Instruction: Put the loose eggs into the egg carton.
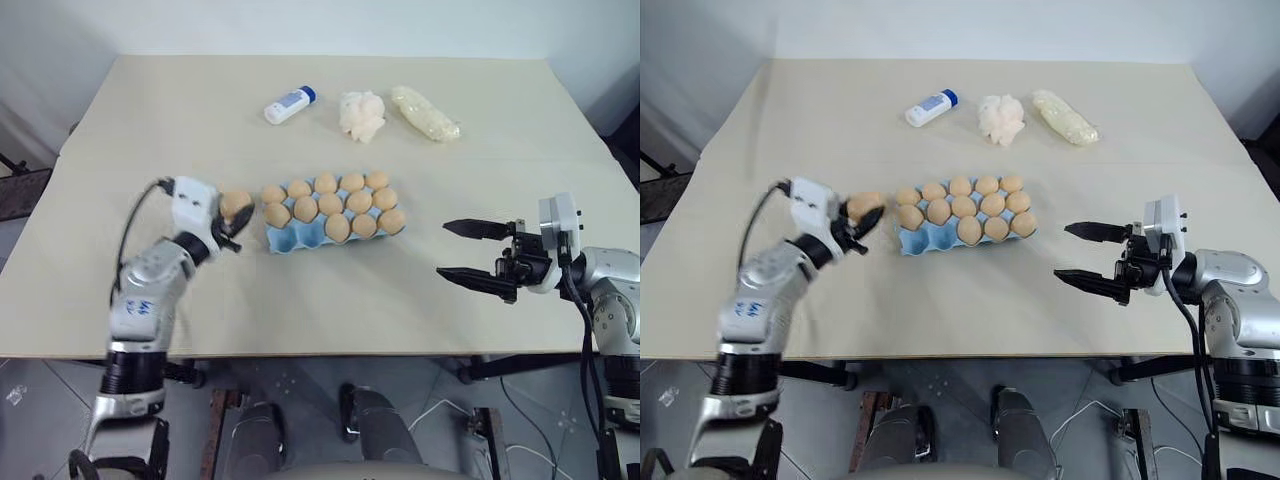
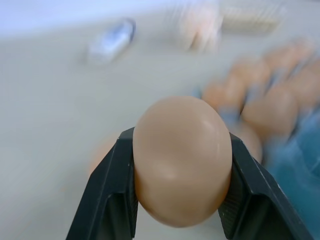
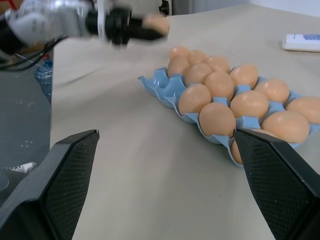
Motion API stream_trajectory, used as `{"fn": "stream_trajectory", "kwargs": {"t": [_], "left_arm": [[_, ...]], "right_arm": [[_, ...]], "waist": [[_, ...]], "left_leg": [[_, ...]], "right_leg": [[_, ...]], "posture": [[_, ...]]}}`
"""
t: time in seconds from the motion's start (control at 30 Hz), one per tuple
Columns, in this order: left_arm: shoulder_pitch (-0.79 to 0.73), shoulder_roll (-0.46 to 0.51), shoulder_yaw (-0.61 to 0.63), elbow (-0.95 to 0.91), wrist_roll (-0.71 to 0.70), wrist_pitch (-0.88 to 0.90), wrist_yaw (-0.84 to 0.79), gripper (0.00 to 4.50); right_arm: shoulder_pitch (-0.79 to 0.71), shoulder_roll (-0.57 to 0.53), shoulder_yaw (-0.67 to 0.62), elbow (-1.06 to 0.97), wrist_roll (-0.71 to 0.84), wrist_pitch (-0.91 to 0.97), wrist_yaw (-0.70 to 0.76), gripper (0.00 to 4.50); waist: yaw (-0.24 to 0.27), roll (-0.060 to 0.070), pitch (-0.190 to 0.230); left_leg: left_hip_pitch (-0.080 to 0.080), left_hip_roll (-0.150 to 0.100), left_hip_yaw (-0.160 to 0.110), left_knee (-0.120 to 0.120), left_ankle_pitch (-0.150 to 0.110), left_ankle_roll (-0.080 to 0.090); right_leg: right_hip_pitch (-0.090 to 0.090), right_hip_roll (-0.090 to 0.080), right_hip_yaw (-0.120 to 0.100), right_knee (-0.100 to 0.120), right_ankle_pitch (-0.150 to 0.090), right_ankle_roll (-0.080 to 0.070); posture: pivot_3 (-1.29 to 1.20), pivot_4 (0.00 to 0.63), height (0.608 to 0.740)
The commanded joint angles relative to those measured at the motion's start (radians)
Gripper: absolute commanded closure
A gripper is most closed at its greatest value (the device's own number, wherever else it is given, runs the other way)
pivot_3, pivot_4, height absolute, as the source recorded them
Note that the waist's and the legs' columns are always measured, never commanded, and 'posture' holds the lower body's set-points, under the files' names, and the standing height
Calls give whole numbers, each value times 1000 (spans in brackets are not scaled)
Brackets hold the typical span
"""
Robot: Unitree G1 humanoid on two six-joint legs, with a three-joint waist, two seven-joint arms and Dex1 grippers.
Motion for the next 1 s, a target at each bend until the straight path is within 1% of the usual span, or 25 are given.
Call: {"fn": "stream_trajectory", "kwargs": {"t": [0.03, 0.17, 0.33, 0.47, 0.6, 0.73, 0.77, 0.8, 0.87, 0.9, 1.0], "left_arm": [[-76, 12, -18, 85, -63, -48, -162, 2897], [-174, 2, -65, 211, -51, -97, -280, 2897], [-258, -54, -155, 333, -33, -74, -376, 2897], [-275, -91, -198, 379, -10, -73, -398, 2897], [-283, -104, -226, 405, 20, -69, -399, 2897], [-293, -111, -229, 412, 37, -54, -385, 2897], [-293, -110, -231, 403, 34, -40, -389, 2208], [-291, -105, -234, 389, 34, -17, -391, 1994], [-289, -98, -234, 369, 33, 13, -385, 1317], [-290, -97, -230, 362, 35, 21, -377, 1080], [-287, -91, -224, 330, 31, 41, -371, 145]], "right_arm": [[0, 4, -35, -37, 25, -17, -11, 0], [-5, 14, -38, -34, 33, -31, -10, 0], [1, 24, -34, -34, 20, -43, -29, 0], [29, 28, -42, -55, 24, -49, -48, 0], [62, 24, -55, -80, 31, -48, -66, 0], [90, 22, -65, -98, 34, -45, -79, 0], [94, 22, -66, -102, 34, -44, -81, 0], [95, 23, -67, -103, 33, -43, -83, 0], [93, 24, -68, -103, 32, -41, -85, 0], [92, 24, -67, -101, 32, -41, -86, 0], [83, 23, -61, -91, 27, -43, -83, 0]], "waist": [[0, 0, 0], [-1, 0, 0], [1, 0, 0], [-1, 0, 0], [-2, 0, 0], [-1, 0, 0], [-1, 0, 0], [-1, 0, 0], [-1, 0, 0], [-1, 0, 0], [-1, 0, 0]], "left_leg": [[0, -1, 0, 0, 0, 0], [0, -1, 3, 0, 0, 1], [-2, -1, 3, 0, 0, 0], [-2, -1, 4, 0, -1, 0], [-2, 0, 3, 0, 0, 0], [-2, 0, 2, 1, 0, 0], [-2, -1, 2, 1, 0, 0], [-2, -1, 2, 1, 0, 0], [-2, -1, 2, 1, 0, 0], [-2, 0, 1, 1, 0, 0], [-2, 0, 1, 2, 0, 0]], "right_leg": [[0, -1, 0, 0, 0, 1], [0, 0, 0, 0, 1, 2], [0, 0, -3, 0, 1, 2], [0, 0, -3, 0, 1, 2], [-1, 0, -3, 0, 1, 1], [0, 0, -3, 1, 1, 1], [0, 0, -3, 1, 1, 2], [0, 0, -3, 0, 1, 2], [0, 0, -3, 1, 1, 2], [0, 0, -3, 1, 1, 2], [0, 0, -3, 1, 1, 1]], "posture": [[0, 150, 740], [0, 150, 740], [0, 150, 740], [0, 150, 740], [0, 150, 740], [0, 150, 740], [0, 150, 740], [0, 150, 740], [0, 150, 740], [0, 150, 740], [0, 150, 740]]}}
